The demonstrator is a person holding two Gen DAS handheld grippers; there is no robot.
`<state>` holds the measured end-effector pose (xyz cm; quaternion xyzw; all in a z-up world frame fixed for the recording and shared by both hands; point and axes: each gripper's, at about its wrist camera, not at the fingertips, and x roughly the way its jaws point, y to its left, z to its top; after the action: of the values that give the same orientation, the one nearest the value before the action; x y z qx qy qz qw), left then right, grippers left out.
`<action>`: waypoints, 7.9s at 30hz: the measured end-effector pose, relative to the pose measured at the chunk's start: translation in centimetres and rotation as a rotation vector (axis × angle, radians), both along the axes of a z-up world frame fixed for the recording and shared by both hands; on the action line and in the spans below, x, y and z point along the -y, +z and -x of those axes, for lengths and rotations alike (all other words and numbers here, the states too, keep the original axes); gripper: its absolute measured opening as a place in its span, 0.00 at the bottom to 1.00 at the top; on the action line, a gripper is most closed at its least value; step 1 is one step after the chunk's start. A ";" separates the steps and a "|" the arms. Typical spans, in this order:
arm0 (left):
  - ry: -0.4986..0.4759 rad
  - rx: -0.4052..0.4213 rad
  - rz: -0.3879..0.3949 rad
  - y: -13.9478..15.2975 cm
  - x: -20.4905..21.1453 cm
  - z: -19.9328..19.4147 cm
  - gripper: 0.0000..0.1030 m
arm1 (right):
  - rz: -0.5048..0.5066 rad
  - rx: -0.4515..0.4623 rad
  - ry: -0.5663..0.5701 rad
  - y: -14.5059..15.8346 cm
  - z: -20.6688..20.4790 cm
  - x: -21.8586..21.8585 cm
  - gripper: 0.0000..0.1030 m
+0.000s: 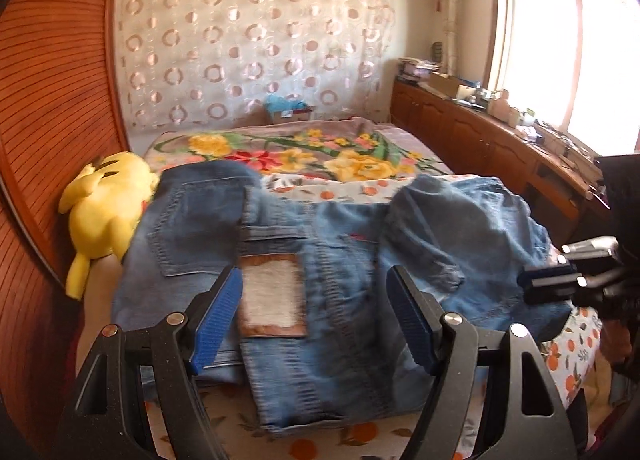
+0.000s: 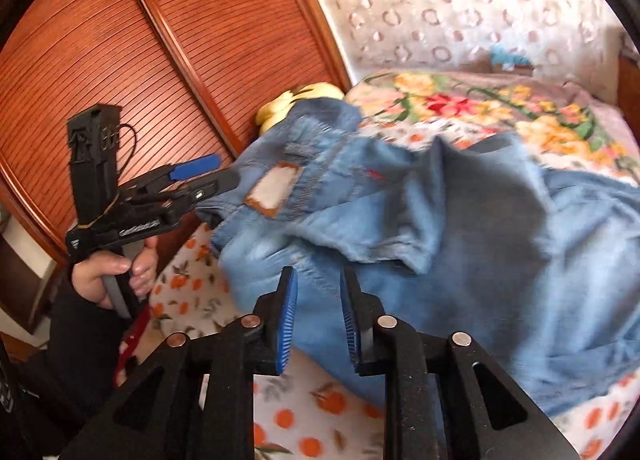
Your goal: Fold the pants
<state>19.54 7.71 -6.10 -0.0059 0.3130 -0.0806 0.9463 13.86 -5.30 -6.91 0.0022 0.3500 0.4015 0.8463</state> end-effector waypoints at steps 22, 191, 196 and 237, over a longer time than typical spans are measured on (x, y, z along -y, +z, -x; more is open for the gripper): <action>-0.182 -0.095 0.021 -5.3 5.7 3.5 0.26 | 0.134 -0.188 -0.052 -4.0 -11.9 -6.5 0.31; -0.079 -0.079 -0.035 -2.6 6.8 -0.6 0.76 | -0.122 0.075 -0.332 2.6 -4.5 17.5 0.07; -0.021 -0.050 -0.018 -1.8 4.1 1.9 0.76 | -0.133 0.079 -0.141 3.2 -0.6 9.6 0.07; -0.188 -0.069 0.014 -2.2 13.0 2.6 0.76 | 0.106 0.129 -0.199 2.0 2.6 8.9 0.40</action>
<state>16.91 -5.33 -8.31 0.0138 0.3439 -0.1710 0.9232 11.26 -14.19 -4.89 -0.0337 0.3138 0.2958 0.9016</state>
